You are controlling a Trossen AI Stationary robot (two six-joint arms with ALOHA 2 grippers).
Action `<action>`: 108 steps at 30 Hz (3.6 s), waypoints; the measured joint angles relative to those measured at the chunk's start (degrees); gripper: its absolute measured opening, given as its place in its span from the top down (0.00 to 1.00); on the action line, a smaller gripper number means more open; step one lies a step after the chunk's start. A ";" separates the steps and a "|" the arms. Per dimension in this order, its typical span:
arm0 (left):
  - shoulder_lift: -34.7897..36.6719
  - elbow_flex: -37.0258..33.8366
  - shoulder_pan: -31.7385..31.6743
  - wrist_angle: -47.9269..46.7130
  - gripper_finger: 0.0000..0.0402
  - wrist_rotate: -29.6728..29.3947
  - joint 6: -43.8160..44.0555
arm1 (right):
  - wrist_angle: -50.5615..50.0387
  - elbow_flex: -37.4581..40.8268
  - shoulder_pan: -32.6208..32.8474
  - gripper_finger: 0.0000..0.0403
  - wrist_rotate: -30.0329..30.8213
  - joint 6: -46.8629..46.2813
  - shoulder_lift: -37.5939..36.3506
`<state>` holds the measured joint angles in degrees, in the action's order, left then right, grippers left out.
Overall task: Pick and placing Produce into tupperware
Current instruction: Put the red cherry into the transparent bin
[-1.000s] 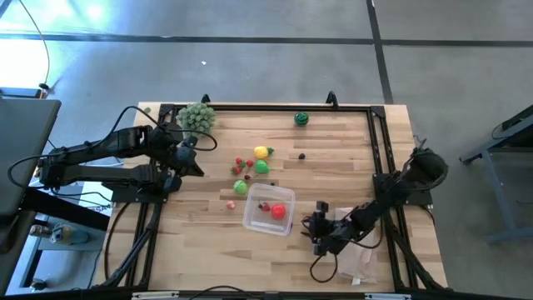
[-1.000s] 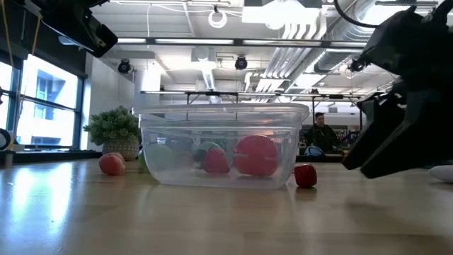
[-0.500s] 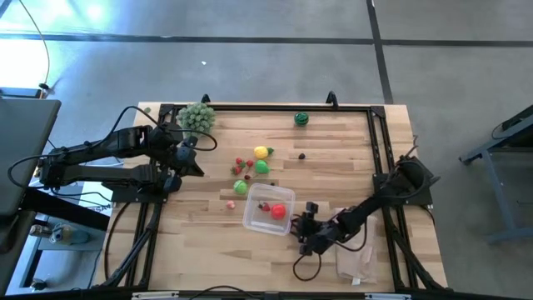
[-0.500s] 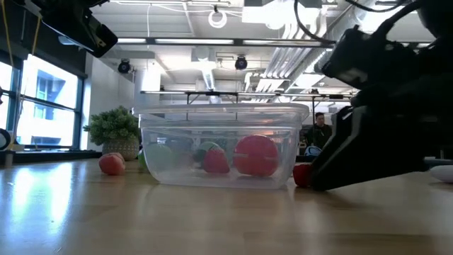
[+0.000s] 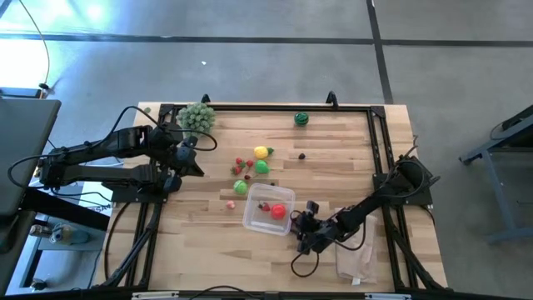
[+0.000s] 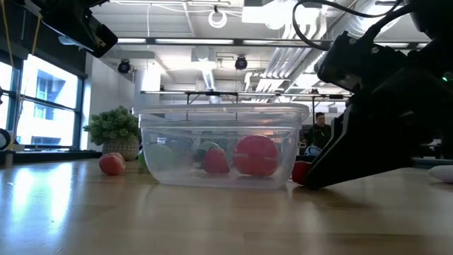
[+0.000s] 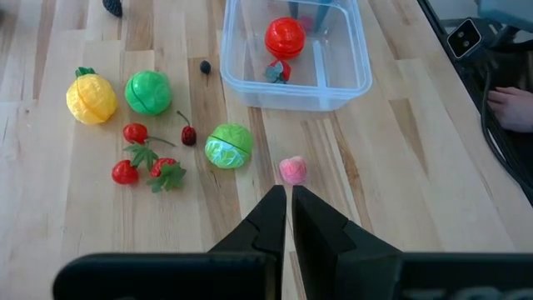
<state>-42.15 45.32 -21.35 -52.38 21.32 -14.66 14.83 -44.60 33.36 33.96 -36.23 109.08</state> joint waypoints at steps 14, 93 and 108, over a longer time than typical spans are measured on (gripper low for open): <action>0.00 0.00 -0.01 0.00 0.96 0.00 0.00 | 0.04 0.04 -0.04 0.71 0.45 0.04 0.02; 0.00 0.00 0.01 0.00 0.96 0.00 0.00 | -16.68 0.09 1.09 0.54 -2.61 -17.35 -5.57; 0.01 0.00 -0.01 0.00 0.96 -0.01 -0.01 | -19.06 0.00 1.07 0.67 -2.28 -17.33 -5.57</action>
<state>-42.14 45.32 -21.37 -52.38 21.31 -14.67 -4.23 -44.60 34.44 31.68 -53.56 103.50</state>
